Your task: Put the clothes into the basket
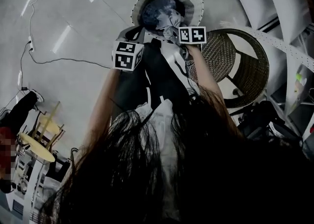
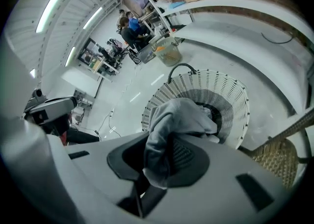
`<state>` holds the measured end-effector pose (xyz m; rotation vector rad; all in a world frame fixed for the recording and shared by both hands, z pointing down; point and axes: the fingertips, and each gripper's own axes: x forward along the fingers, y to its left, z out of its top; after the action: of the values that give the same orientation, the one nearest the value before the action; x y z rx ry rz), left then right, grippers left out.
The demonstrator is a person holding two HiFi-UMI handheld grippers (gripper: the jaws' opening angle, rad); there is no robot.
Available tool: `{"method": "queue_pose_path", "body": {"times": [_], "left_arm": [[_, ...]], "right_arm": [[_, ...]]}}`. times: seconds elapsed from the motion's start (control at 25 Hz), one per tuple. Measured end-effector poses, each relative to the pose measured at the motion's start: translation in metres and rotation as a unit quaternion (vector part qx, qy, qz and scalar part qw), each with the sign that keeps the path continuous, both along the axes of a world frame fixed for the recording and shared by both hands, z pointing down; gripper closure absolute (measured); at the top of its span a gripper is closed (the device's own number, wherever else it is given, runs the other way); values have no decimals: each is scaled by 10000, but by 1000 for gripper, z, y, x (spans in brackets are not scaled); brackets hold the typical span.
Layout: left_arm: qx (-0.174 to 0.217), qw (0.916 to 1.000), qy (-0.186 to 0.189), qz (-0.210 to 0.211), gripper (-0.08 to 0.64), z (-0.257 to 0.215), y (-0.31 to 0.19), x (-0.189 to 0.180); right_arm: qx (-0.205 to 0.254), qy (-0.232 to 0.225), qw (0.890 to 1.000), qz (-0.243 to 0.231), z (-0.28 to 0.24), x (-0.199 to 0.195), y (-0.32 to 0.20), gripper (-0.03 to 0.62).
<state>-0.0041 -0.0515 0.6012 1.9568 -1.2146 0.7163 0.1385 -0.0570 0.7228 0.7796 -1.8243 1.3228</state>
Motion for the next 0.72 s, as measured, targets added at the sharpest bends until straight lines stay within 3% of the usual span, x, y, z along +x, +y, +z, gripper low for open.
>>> {"method": "queue_pose_path", "body": {"times": [0.4, 0.6, 0.72], "left_arm": [[-333, 9990, -196, 216, 531, 59, -7, -3], [-483, 9983, -247, 198, 531, 80, -8, -7], [-597, 9976, -267, 245, 531, 93, -4, -8]], "right_arm": [[-311, 471, 9972, -496, 76, -1, 6, 499], [-407, 953, 9930, -567, 113, 8, 12, 499], [-510, 1150, 9901, -617, 130, 14, 18, 455]]}}
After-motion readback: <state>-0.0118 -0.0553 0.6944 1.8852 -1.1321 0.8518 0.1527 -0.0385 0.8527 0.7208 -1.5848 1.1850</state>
